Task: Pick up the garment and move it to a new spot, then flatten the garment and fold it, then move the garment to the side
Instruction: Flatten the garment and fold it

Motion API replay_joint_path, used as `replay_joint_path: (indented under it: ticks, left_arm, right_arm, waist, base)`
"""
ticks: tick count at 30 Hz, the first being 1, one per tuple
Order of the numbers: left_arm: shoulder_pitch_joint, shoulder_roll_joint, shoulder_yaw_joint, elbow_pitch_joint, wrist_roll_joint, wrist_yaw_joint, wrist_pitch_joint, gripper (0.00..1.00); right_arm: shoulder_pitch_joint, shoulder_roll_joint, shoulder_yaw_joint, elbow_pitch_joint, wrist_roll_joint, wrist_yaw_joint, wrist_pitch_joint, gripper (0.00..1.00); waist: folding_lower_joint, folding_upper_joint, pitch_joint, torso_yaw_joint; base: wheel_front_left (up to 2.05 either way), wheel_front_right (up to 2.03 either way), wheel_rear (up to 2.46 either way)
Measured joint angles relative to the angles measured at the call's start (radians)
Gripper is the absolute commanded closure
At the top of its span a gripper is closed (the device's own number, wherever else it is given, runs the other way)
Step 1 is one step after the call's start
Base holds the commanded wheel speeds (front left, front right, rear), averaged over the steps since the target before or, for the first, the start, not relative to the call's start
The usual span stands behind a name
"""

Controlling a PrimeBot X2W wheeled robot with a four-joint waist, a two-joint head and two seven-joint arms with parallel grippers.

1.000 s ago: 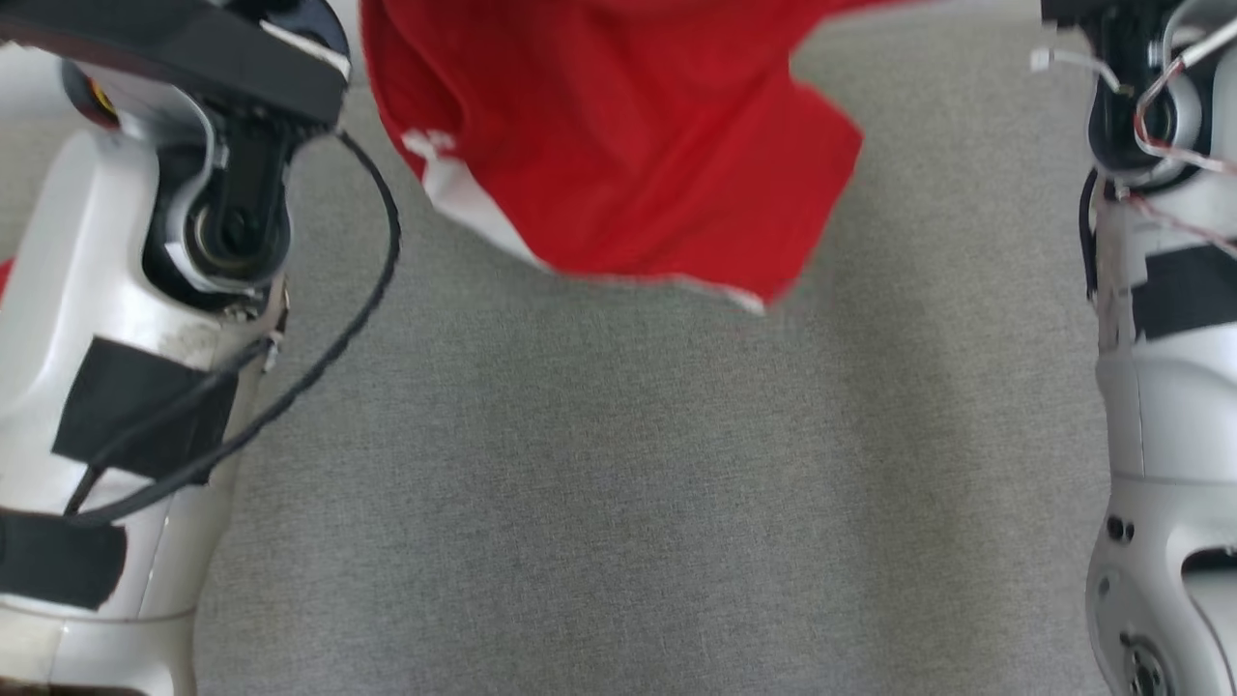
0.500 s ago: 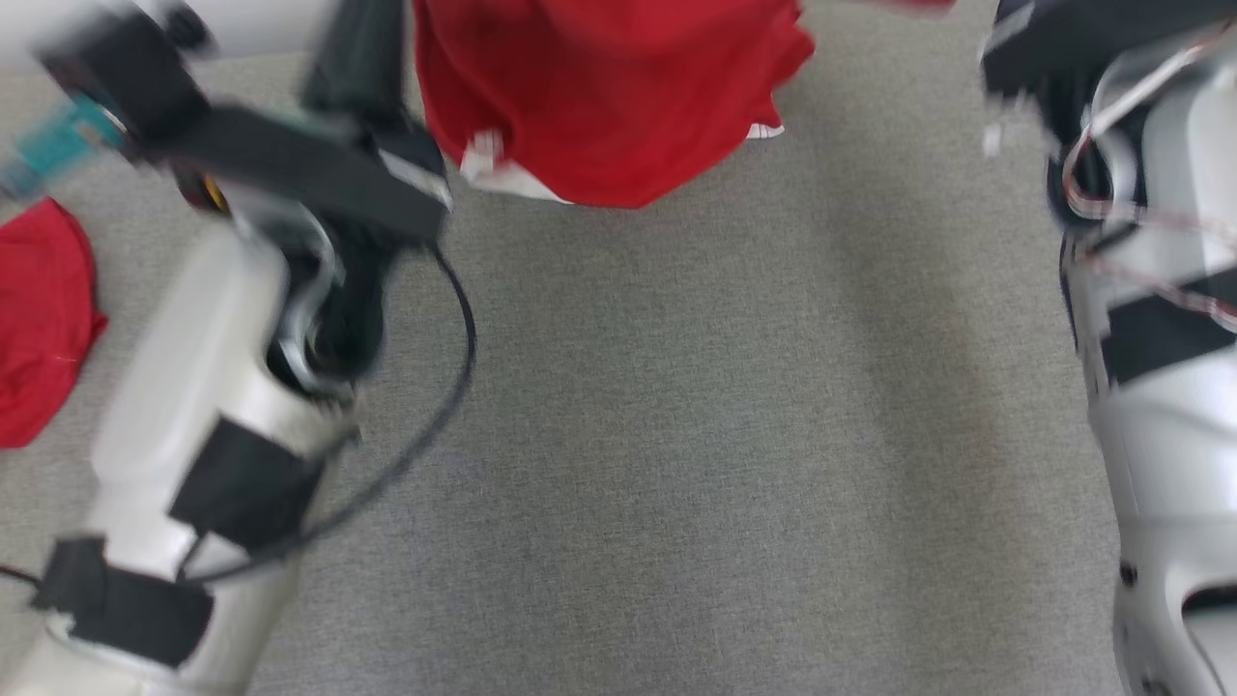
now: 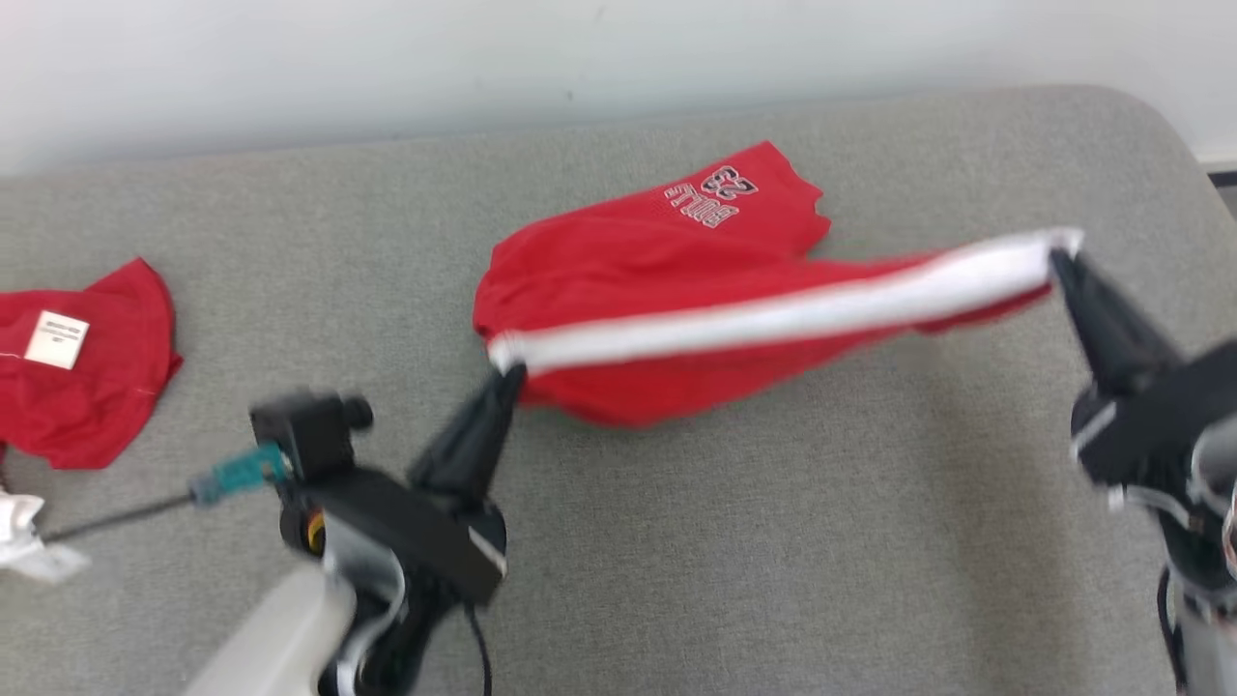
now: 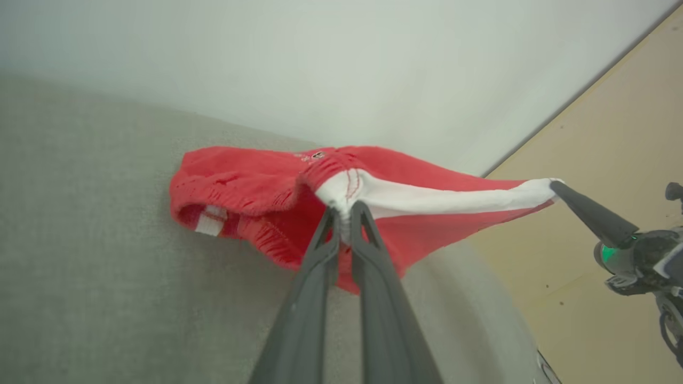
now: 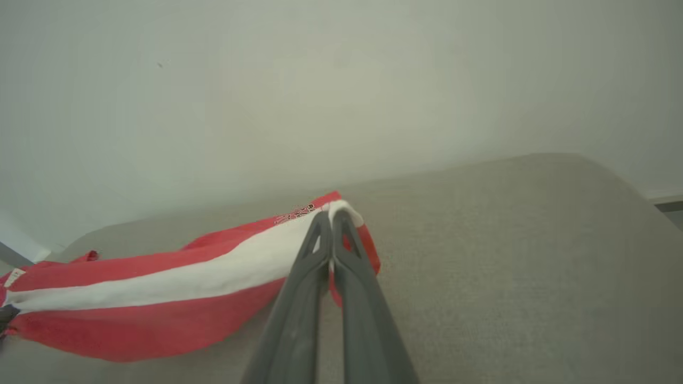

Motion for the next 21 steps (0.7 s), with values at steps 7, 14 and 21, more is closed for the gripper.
replay_joint_path:
  ticks: [7, 14, 21]
  left_arm:
    - [0.138, 0.049, -0.066, -0.068, 0.008, 0.059, 0.064, 1.00]
    - [0.210, 0.088, -0.116, -0.092, 0.033, 0.102, 0.108, 1.00]
    - [0.289, 0.116, -0.180, -0.093, 0.052, 0.142, 0.168, 1.00]
  right_arm:
    - [0.255, 0.077, -0.153, -0.096, 0.000, 0.000, 0.184, 1.00]
    - [0.375, 0.134, -0.195, -0.130, -0.026, 0.000, 0.321, 1.00]
    - [0.493, 0.199, -0.216, -0.114, -0.070, 0.000, 0.541, 1.00]
  waist:
    - [-0.0001, 0.0000, -0.034, 0.018]
    - [0.0000, 0.0000, -0.056, 0.031]
    - [0.0001, 0.0000, -0.074, 0.036]
  base:
    - [0.00, 0.00, 0.00]
    - [0.00, 0.00, 0.00]
    - [0.00, 0.00, 0.00]
